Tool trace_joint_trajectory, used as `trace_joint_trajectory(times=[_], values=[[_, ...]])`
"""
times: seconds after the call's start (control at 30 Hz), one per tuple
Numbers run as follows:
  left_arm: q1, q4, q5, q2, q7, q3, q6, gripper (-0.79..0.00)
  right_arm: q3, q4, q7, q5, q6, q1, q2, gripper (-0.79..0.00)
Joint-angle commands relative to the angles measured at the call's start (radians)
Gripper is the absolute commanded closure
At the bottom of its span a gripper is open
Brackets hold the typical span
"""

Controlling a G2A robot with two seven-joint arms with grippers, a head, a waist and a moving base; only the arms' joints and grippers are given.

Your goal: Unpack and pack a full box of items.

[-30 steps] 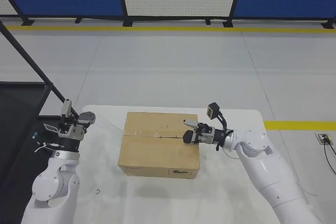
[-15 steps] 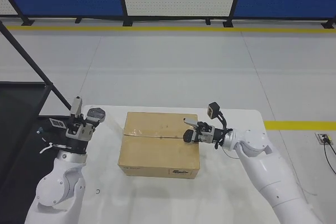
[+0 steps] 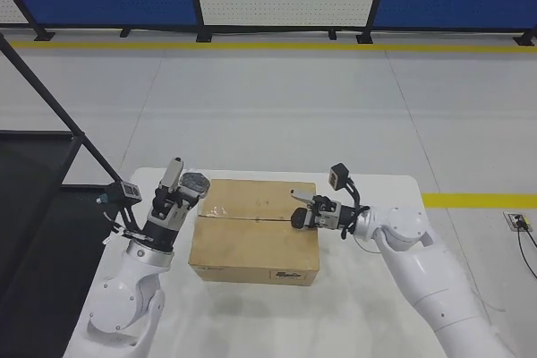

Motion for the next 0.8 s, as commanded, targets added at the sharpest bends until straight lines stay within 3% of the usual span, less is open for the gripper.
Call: trace_joint_trajectory(times=[0.0,0.77], values=[[-0.006,0.003,0.017,-0.003,0.004,0.027,0.004,-0.785,-0.002,0.0,0.0,0.001,-0.001,0.001,-0.001,-0.785],[-0.124,0.105,0.158,-0.04,0.002,0.229,0.065,-0.785,0.083,-0.066,0.008,-0.019,0.014,-0.053,0.036,-0.785]])
